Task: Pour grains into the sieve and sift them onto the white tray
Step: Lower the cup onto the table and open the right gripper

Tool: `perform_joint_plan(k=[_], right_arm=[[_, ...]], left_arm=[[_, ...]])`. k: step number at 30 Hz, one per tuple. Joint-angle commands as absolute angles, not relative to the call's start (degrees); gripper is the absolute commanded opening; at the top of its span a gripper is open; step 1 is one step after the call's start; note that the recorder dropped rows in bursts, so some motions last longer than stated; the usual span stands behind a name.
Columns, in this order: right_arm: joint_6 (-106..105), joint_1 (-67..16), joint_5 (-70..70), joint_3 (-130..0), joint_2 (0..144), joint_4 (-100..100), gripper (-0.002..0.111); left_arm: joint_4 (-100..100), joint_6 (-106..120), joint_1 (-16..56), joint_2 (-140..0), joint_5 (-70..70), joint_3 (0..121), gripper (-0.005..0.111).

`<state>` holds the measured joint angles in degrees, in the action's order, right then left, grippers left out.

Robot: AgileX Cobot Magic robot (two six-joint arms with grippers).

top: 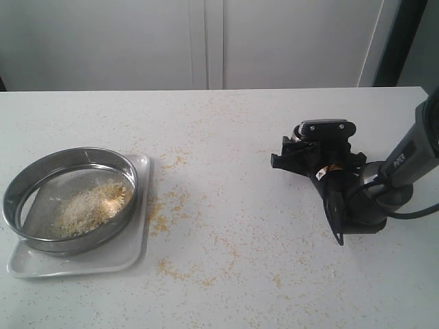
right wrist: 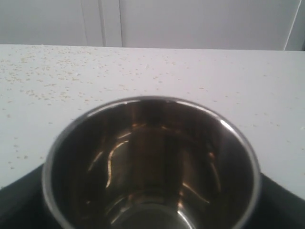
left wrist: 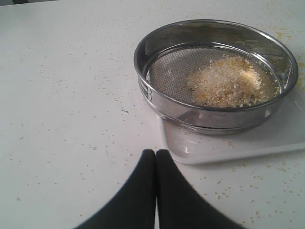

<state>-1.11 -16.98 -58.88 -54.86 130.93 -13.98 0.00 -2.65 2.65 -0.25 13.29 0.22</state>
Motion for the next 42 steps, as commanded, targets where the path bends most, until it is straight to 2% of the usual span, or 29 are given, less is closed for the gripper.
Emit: perform_joint_plan(k=[1,5,8,12,16,19,42], right_arm=[[-1.5,-16.5,-57.1,-54.9,131.6,-16.9,0.0],[-1.5,-16.5,-57.1,-54.9,131.6,-17.0,0.002],[-1.5,-16.5,-57.1,-54.9,131.6,-17.0,0.012],[-1.5,-16.5,-57.1,-54.8,131.6,-17.0,0.038],[-1.5,-16.5,-57.1,-54.8,131.6,-16.5,0.075],[-1.5,-16.5,-56.7,-54.8,131.6,-16.5,0.087],[-1.5,-16.5,-54.7,-54.7,129.5,-16.5,0.088]], left_arm=[[0.0,-2.7,2.4,0.0,13.3,0.0,0.0],[0.0,-2.7,2.4,0.0,13.3,0.0,0.0],[0.0,-2.7,2.4,0.0,13.3,0.0,0.0],[0.0,-2.7,2.4,0.0,13.3,0.0,0.0],[0.0,-2.7,2.4,0.0,13.3,0.0,0.0],[0.0,-2.7,2.4,0.0,13.3,0.0,0.0],[0.0,-2.7,2.4,0.0,13.3,0.0,0.0]])
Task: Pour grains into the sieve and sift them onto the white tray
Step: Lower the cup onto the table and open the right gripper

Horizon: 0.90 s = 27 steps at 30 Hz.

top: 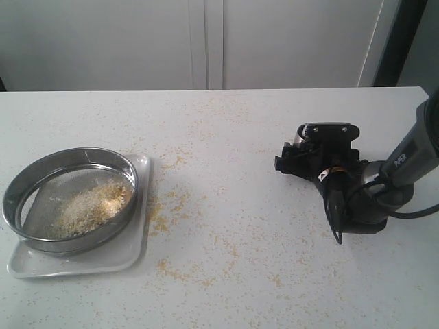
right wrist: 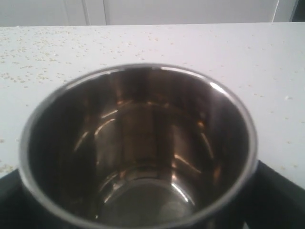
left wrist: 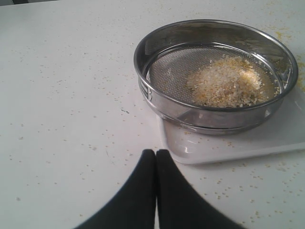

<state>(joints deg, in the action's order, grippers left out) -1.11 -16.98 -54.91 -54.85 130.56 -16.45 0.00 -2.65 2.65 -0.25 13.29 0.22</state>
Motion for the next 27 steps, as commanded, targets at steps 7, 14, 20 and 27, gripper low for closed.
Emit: perform_joint_plan(k=[7,14,20,27], right_arm=[[-5.6,-16.6,-52.6,-54.7,129.2,-16.5,0.088],[-5.6,-16.6,-52.4,-54.7,128.9,-16.5,0.094],[-5.2,-16.6,-52.3,-54.7,128.2,-16.5,0.094],[-5.2,-16.6,-50.8,-54.7,125.6,-16.5,0.094]], left_arm=[[0.0,-2.7,2.4,0.0,13.3,0.0,0.0],[0.0,-2.7,2.4,0.0,13.3,0.0,0.0],[0.0,-2.7,2.4,0.0,13.3,0.0,0.0],[0.0,-2.7,2.4,0.0,13.3,0.0,0.0]])
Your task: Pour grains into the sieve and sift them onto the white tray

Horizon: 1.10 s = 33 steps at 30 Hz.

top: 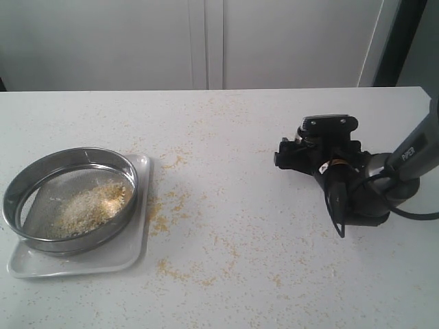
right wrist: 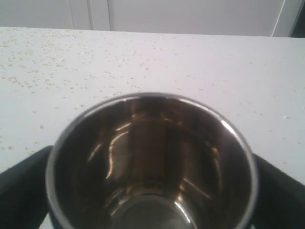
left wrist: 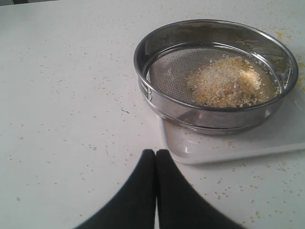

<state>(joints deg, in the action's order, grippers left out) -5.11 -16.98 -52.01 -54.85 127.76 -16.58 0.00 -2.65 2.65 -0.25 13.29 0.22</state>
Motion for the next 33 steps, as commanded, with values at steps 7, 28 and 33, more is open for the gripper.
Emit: perform_joint_plan(k=[7,28,33], right_arm=[[-5.1,-16.6,-46.1,-54.7,119.7,-16.5,0.094],[-7.7,-16.6,-23.6,-54.6,104.5,-15.2,0.093],[-7.7,-16.6,-18.8,-54.6,101.2,-15.2,0.085]], left_arm=[[0.0,-2.7,2.4,0.0,13.3,0.0,0.0],[0.0,-2.7,2.4,0.0,13.3,0.0,0.0],[0.0,-2.7,2.4,0.0,13.3,0.0,0.0]])
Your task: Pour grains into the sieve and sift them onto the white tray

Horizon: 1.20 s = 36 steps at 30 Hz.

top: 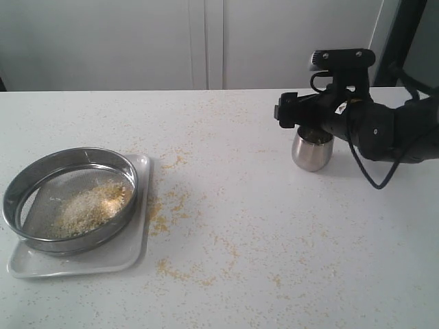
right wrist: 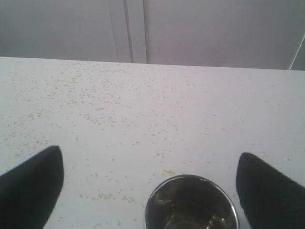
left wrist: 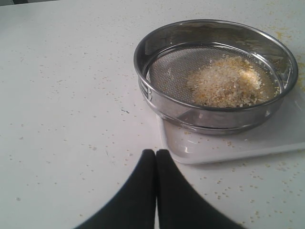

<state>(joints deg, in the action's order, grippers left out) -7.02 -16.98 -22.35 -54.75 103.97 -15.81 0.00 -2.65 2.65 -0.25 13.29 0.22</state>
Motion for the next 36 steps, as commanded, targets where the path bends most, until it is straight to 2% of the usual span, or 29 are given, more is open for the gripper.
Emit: perform_joint_plan(k=[1,14,20,27,36], right_arm=[[-7.7,-16.6,-17.6,-54.6,100.4,-15.2,0.083],[-7.7,-16.6,1.8,-54.6,90.7,-15.2,0.032],[-7.7,-16.6,9.5,-54.6,88.0,-15.2,0.014],[-7.7,-16.6,18.3,-54.6,85.9,-15.2,0.0],[-7.7,-16.6,34.0,-54.8,83.5,-15.2,0.0]], left_arm=[[0.0,-2.7,2.4,0.0,13.3,0.0,0.0],[0.0,-2.7,2.4,0.0,13.3,0.0,0.0],[0.0,-2.7,2.4,0.0,13.3,0.0,0.0],[0.0,-2.7,2.4,0.0,13.3,0.0,0.0],[0.0,-2.7,2.4,0.0,13.3,0.0,0.0]])
